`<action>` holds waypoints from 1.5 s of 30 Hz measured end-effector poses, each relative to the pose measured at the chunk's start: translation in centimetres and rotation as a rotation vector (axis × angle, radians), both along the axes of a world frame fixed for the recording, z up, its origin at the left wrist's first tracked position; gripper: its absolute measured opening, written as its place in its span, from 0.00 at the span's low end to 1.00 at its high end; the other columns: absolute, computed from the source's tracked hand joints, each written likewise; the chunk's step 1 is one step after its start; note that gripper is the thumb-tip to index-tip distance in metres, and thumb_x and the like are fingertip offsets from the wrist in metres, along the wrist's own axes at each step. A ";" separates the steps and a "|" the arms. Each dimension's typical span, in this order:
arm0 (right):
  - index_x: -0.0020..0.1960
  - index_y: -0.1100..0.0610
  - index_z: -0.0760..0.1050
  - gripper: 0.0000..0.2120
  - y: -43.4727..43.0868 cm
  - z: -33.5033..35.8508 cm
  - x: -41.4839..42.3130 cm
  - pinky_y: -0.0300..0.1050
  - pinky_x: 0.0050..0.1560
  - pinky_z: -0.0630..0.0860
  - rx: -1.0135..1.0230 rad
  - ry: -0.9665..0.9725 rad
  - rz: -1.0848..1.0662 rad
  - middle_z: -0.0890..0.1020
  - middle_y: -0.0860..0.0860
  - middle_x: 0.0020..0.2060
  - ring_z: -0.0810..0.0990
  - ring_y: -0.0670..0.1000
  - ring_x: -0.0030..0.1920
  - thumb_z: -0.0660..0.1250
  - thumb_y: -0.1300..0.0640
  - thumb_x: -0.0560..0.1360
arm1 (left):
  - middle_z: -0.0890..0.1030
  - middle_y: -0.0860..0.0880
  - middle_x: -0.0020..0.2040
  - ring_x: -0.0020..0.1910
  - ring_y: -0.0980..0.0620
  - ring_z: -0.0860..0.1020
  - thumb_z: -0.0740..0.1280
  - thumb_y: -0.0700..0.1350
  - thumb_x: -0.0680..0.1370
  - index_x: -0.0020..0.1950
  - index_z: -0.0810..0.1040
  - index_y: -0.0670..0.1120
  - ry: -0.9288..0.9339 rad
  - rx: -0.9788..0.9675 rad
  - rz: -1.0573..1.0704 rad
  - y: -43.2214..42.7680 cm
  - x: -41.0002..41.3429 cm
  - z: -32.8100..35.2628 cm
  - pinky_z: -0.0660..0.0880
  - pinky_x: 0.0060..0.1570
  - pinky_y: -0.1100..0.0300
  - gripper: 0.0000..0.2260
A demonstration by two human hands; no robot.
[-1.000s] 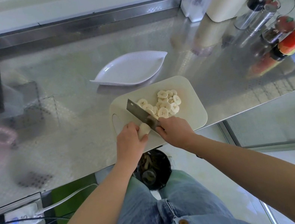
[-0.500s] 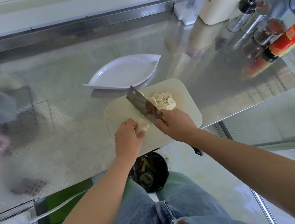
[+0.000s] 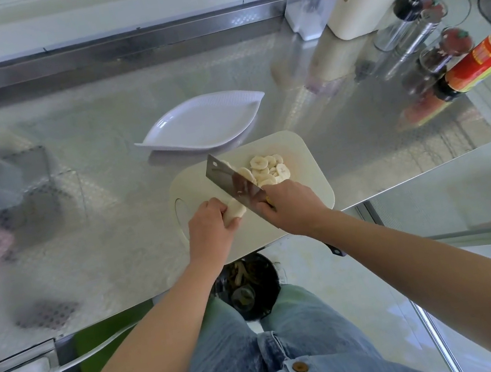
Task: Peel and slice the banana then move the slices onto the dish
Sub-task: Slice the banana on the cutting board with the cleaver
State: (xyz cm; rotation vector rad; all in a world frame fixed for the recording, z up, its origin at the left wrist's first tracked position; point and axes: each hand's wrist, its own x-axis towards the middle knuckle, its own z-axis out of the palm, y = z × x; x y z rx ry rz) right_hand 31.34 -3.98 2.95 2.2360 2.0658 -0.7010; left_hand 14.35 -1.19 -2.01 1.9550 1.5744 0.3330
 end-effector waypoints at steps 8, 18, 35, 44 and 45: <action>0.52 0.55 0.78 0.16 0.0 -0.7 -0.3 0.43 0.32 0.64 -0.058 0.012 0.009 0.75 0.51 0.34 0.74 0.55 0.36 0.54 0.49 0.79 | 0.77 0.49 0.44 0.39 0.54 0.70 0.73 0.47 0.72 0.48 0.77 0.44 -0.027 -0.021 0.001 0.0 0.0 0.1 0.63 0.42 0.62 0.10; 0.43 0.57 0.68 0.14 -0.8 -1.6 -1.3 0.45 0.34 0.65 -0.095 -0.011 -0.039 0.73 0.53 0.35 0.73 0.56 0.36 0.56 0.48 0.80 | 0.76 0.51 0.44 0.41 0.52 0.73 0.74 0.48 0.72 0.48 0.77 0.45 -0.030 -0.068 0.008 0.0 0.0 0.3 0.68 0.44 0.60 0.11; 0.39 0.58 0.64 0.14 -0.6 1.9 -0.5 0.45 0.34 0.64 -0.028 0.004 -0.043 0.71 0.53 0.32 0.70 0.57 0.34 0.57 0.50 0.79 | 0.78 0.49 0.45 0.44 0.49 0.75 0.73 0.48 0.72 0.49 0.77 0.44 -0.007 -0.035 -0.025 0.2 -0.1 0.0 0.63 0.43 0.62 0.11; 0.41 0.58 0.68 0.12 -0.4 1.5 -0.8 0.45 0.34 0.64 -0.078 -0.024 0.015 0.69 0.51 0.30 0.71 0.55 0.34 0.56 0.52 0.80 | 0.78 0.48 0.47 0.46 0.49 0.76 0.73 0.48 0.72 0.50 0.77 0.44 -0.011 -0.044 -0.021 0.2 -0.1 0.1 0.65 0.45 0.61 0.12; 0.42 0.58 0.68 0.12 -0.4 1.3 -0.9 0.45 0.35 0.65 -0.086 -0.022 0.016 0.69 0.50 0.30 0.71 0.55 0.35 0.56 0.52 0.80 | 0.78 0.48 0.47 0.46 0.49 0.76 0.74 0.48 0.72 0.50 0.77 0.44 -0.017 -0.050 -0.015 0.2 -0.1 0.1 0.65 0.46 0.62 0.13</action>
